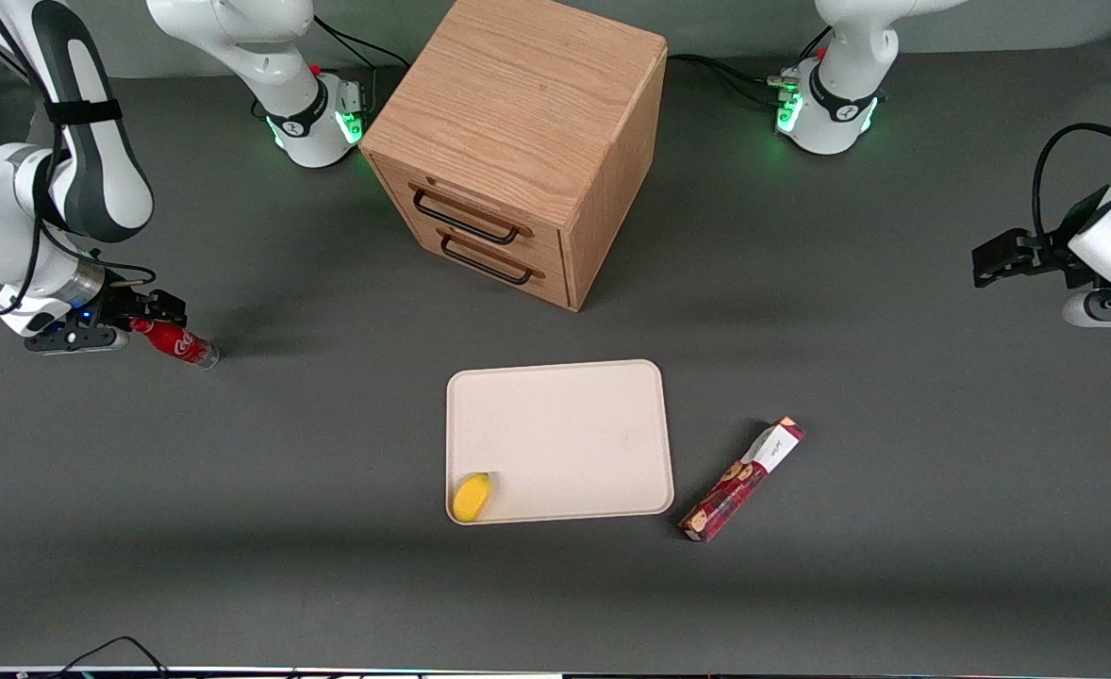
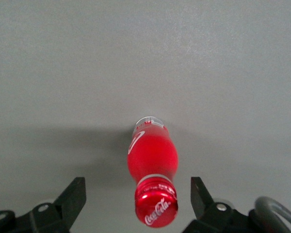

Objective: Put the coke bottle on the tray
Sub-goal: 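Close the right gripper on the bottle's cap end and lift it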

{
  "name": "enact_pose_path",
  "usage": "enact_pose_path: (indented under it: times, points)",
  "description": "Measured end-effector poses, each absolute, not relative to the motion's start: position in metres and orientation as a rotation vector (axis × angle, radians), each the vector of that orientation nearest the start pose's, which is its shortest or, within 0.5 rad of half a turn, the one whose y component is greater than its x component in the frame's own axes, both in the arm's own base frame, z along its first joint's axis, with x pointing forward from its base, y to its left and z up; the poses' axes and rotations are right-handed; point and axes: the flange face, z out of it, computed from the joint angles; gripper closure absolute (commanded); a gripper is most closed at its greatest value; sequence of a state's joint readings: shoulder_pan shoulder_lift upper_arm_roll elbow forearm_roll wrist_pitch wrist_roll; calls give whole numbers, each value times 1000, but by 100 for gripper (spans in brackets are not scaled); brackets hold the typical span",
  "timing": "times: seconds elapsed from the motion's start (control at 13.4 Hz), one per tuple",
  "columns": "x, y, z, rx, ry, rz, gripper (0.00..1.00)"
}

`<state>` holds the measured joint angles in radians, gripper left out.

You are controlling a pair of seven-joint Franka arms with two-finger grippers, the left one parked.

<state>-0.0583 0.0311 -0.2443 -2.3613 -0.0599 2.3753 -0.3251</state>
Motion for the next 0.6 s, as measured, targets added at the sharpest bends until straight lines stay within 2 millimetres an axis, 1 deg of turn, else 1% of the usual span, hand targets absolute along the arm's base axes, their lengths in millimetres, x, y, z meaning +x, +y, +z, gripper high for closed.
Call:
enact_pose_path:
  times: [0.3, 0.37, 0.6]
  points:
    - [477, -153, 314, -3179, -153, 46, 82]
    - [477, -153, 315, -3179, -156, 45, 89]
    - [477, -153, 316, -3180, -164, 41, 94]
